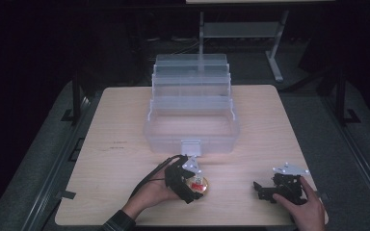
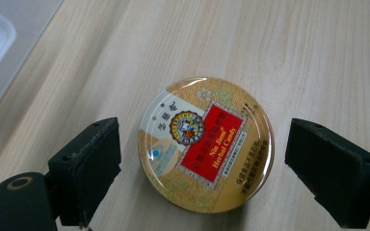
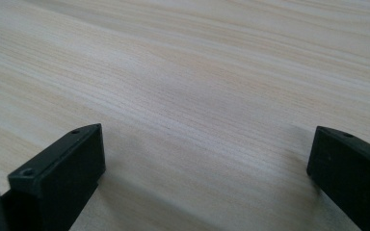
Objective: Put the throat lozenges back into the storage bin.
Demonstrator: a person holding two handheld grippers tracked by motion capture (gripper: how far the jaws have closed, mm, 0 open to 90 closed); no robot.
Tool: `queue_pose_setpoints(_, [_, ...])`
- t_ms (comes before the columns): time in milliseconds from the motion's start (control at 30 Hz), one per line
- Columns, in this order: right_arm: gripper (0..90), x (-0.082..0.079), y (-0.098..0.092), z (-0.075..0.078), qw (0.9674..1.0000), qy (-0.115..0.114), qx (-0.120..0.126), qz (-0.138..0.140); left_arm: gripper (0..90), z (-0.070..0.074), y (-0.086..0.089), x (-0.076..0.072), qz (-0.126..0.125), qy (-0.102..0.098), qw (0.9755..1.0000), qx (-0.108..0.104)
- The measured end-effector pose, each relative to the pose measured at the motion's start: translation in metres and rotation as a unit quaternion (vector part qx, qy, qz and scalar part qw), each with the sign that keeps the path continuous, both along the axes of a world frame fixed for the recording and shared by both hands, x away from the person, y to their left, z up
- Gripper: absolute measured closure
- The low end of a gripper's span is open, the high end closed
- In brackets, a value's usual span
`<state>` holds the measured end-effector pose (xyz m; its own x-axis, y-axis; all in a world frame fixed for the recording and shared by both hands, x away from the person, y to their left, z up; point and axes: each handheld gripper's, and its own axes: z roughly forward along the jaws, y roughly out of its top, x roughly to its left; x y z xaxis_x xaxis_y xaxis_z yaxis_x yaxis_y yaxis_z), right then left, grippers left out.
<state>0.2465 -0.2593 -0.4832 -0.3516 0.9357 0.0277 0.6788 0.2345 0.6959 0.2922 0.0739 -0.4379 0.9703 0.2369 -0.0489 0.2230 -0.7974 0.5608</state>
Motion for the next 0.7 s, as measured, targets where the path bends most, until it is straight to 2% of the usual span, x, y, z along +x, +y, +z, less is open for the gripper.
queue_pose_setpoints(33, [0.0,0.0,0.0,0.0,1.0,0.0,0.0,0.0,11.8,-0.001,-0.001,0.0,0.002,0.001,1.0,-0.002])
queue_pose_setpoints(233, [0.0,0.0,0.0,0.0,1.0,0.0,0.0,0.0,11.9,-0.005,-0.01,0.002,-0.01,-0.003,0.9998,0.018])
queue_pose_setpoints(433, [0.0,0.0,0.0,0.0,1.0,0.0,0.0,0.0,11.9,-0.01,-0.014,0.002,-0.013,0.001,0.9995,0.03])
queue_pose_setpoints(533, [0.0,0.0,0.0,0.0,1.0,0.0,0.0,0.0,12.1,-0.011,-0.015,0.002,-0.011,0.003,0.9996,0.027])
queue_pose_setpoints(700, [0.0,0.0,0.0,0.0,1.0,0.0,0.0,0.0,12.7,-0.013,-0.017,0.002,-0.013,0.001,0.9993,0.035])
